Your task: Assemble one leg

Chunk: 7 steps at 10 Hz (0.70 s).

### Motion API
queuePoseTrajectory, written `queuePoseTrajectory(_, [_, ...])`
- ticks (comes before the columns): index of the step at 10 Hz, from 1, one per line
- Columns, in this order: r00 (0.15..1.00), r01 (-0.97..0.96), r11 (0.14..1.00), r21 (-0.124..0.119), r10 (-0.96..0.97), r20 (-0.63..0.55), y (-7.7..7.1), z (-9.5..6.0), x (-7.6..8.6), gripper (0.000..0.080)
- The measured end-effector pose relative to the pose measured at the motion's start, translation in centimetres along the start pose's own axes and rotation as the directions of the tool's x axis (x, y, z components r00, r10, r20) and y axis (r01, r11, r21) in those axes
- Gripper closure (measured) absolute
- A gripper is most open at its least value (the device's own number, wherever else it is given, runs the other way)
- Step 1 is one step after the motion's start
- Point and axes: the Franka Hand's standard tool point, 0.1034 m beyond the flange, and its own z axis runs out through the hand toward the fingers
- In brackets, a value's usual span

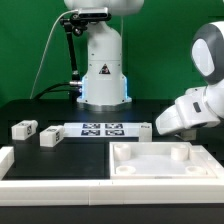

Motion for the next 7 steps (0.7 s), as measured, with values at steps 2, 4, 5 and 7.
queuePoseTrajectory(2, [1.000, 0.000, 1.000, 0.000, 0.000, 0.000, 0.0, 0.0, 0.0, 0.0511])
queuePoseTrajectory(4, [1.000, 0.000, 1.000, 0.000, 0.000, 0.000, 0.0, 0.0, 0.0, 0.0511])
queuePoseTrajectory(5, [1.000, 0.000, 1.000, 0.000, 0.000, 0.000, 0.0, 0.0, 0.0, 0.0511])
queuePoseTrajectory(7, [0.998, 0.060, 0.997, 0.043, -0.061, 0.025, 0.6, -1.0, -1.3, 0.0511])
